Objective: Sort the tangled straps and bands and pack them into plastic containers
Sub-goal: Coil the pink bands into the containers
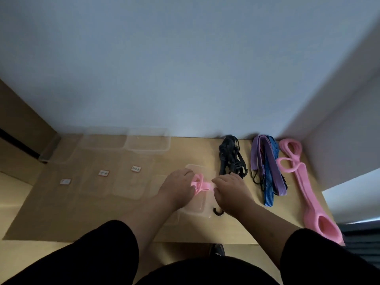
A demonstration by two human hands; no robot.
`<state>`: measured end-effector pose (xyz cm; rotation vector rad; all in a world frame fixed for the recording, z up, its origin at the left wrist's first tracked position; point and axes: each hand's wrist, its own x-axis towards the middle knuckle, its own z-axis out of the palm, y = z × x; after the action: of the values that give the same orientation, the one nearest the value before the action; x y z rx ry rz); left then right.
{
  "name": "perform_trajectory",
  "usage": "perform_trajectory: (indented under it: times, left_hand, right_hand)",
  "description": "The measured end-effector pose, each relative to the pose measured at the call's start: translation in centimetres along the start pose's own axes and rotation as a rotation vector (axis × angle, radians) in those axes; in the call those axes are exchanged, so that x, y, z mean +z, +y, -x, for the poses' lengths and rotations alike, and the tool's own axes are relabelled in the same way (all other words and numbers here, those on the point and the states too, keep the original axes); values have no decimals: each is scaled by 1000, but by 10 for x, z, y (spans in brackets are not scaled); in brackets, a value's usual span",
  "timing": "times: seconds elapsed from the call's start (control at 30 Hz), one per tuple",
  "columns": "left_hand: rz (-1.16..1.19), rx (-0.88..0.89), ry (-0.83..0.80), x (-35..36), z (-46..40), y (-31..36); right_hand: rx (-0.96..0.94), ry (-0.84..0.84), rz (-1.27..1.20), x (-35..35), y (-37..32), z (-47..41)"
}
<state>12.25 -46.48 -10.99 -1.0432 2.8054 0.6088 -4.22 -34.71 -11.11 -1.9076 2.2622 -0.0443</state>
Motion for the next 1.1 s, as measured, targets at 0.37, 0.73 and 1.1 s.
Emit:
perform_trajectory:
  times: [0.37,0.73,1.1]
  left_hand:
    - [10,232,-7,8,12,50]
    - [-16,319,-51,29,-18,142]
    - [-43,282,-153,77,-74,262]
  right_hand:
    - [240,-32,-103,-18,-3,75]
    - [320,-41,-110,-26,83,118]
    - [483,-73,-235,-28,227,172]
